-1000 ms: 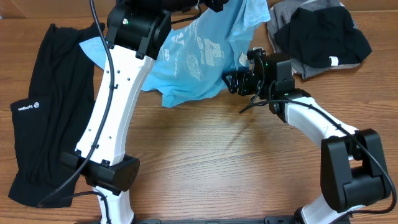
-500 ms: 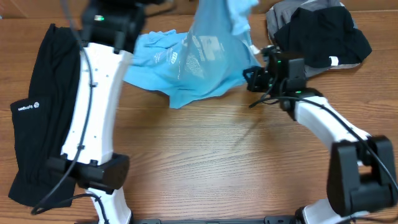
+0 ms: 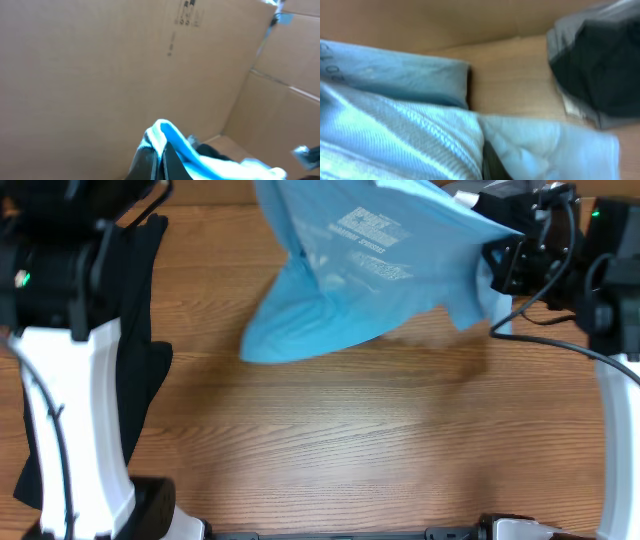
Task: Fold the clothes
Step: 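Hold the T-shirt with both grippers and lay it flat at table center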
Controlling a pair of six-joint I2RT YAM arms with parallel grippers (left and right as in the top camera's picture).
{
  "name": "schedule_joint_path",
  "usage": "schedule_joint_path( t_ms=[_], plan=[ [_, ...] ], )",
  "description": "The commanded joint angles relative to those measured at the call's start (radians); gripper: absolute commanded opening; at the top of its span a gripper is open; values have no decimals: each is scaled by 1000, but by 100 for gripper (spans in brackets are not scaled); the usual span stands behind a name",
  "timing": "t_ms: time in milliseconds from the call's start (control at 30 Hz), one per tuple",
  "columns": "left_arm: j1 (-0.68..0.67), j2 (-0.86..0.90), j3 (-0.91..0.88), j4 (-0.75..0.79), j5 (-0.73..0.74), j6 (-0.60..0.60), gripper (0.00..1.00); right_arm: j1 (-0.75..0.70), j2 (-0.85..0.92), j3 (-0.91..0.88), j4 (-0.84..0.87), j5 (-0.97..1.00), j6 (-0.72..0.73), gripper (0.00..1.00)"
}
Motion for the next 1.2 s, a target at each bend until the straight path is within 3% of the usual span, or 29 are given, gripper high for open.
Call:
schedule_joint_path(
  t_ms=[0, 267, 600, 867, 1167],
  plan=[
    [15, -126, 36, -32, -223, 142, 4, -19, -5, 195, -148, 102, -53, 4],
    [15, -302, 36, -134, -488, 252, 4, -19, -5, 547, -435, 207, -80, 4],
    [15, -429, 36, -211, -797, 365, 4, -19, -18, 842, -603, 262, -80, 4],
    [15, -396, 35, -271, -903, 384, 4, -19, -7, 879, -603, 284, -84, 4],
    [15, -213, 35, -348, -993, 380, 4, -17, 222, 879, -604, 231, -134, 4]
  ],
)
